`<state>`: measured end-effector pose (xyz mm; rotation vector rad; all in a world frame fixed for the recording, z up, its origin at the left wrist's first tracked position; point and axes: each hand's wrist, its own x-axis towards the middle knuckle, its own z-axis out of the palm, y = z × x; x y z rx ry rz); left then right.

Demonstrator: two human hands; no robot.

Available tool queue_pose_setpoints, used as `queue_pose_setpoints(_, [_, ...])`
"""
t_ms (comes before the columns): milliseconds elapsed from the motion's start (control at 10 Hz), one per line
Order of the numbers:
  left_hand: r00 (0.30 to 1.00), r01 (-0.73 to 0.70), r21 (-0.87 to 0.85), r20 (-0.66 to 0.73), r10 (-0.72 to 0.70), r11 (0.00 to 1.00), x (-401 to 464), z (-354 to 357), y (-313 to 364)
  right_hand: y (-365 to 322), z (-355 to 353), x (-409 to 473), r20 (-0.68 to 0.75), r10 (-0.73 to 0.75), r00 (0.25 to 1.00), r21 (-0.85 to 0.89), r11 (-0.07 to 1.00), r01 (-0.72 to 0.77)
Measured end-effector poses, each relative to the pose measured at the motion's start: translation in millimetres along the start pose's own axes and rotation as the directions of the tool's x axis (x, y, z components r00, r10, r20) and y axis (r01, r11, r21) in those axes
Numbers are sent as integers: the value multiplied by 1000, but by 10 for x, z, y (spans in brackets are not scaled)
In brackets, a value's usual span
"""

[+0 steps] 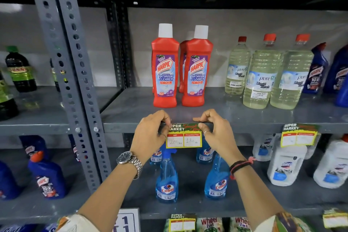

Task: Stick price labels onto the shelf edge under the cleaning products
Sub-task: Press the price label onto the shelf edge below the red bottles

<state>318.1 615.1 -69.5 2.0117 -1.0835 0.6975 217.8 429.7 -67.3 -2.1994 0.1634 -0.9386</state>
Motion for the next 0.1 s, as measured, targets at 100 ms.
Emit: queue_pose_setpoints(100, [995, -45, 52, 92, 40, 998, 100, -97, 90, -59, -109, 89, 84, 10, 996, -3, 1000, -10])
